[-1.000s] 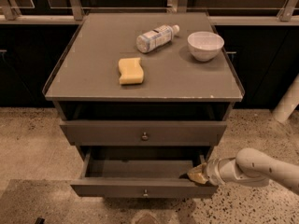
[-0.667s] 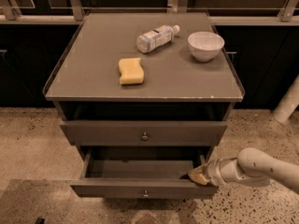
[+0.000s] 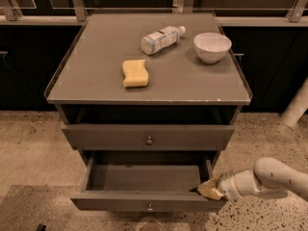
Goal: Open middle drawer
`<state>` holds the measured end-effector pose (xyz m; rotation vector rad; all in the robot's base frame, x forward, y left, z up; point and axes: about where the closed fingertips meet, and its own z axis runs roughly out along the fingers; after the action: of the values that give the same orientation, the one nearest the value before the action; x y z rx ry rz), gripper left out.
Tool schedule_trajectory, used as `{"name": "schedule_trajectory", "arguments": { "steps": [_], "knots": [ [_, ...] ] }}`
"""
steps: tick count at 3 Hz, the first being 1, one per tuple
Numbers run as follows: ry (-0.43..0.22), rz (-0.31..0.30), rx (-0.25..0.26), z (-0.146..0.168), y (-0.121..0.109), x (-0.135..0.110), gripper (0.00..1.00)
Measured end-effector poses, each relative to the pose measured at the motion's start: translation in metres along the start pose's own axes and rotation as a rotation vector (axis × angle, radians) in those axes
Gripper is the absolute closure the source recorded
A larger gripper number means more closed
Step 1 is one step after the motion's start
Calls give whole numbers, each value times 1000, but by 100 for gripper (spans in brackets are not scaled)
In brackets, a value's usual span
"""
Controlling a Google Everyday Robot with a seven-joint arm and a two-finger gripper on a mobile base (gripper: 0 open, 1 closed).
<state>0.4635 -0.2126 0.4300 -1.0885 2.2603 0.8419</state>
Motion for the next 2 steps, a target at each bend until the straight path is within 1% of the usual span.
{"name": "schedule_trajectory", "arguments": {
  "steps": [1, 2],
  "knots": [
    [-12, -1, -33, -5, 10, 6, 100],
    [-43, -16, -64, -26, 30, 14, 100]
  ]
}}
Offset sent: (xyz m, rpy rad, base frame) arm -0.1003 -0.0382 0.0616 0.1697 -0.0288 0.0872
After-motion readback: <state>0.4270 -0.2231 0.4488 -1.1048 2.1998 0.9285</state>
